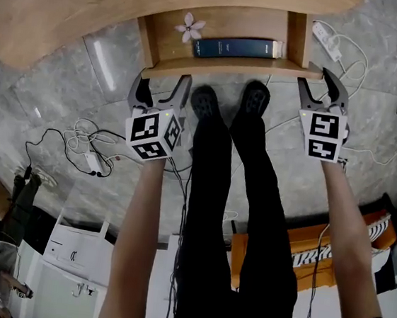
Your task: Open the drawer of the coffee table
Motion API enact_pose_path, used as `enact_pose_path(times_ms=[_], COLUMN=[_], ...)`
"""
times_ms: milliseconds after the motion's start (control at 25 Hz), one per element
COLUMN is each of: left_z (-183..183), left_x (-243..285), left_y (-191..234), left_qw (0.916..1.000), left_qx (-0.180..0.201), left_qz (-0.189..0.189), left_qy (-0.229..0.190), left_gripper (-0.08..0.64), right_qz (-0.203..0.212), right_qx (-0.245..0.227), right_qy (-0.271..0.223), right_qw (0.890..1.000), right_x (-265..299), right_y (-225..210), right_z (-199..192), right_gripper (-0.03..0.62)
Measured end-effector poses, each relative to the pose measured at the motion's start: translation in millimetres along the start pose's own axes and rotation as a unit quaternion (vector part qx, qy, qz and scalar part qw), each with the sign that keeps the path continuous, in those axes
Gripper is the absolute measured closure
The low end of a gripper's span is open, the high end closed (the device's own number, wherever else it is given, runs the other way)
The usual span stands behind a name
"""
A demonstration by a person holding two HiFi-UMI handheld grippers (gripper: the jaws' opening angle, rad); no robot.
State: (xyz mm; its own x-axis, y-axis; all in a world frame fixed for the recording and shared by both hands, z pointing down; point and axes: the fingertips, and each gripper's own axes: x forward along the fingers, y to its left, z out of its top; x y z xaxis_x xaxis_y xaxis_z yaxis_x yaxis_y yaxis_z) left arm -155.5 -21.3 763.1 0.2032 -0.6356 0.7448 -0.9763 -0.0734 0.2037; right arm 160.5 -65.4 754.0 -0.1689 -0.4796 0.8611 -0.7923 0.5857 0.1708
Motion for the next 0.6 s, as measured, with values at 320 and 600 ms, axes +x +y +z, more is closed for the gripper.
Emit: enact_pose_path(times_ms=[320, 600], left_z=[-3, -12], left_x=[1, 8], left_y=[1, 2], left_qw=[1.0000, 0.9998], left_qx=[0.002, 0.004], left_qz=[-0.001, -0.002], left_qy=[0.007, 0.017], left_gripper=[0.129, 0.130], right_qz=[0.001, 0.004], right_qx=[-0.005, -0.007], right_qy=[0.006, 0.017], right_qw=[1.000, 1.000], right_x=[1, 10], right_y=[1, 4], right_z=[-2, -9], right_gripper=[0.362, 0.362])
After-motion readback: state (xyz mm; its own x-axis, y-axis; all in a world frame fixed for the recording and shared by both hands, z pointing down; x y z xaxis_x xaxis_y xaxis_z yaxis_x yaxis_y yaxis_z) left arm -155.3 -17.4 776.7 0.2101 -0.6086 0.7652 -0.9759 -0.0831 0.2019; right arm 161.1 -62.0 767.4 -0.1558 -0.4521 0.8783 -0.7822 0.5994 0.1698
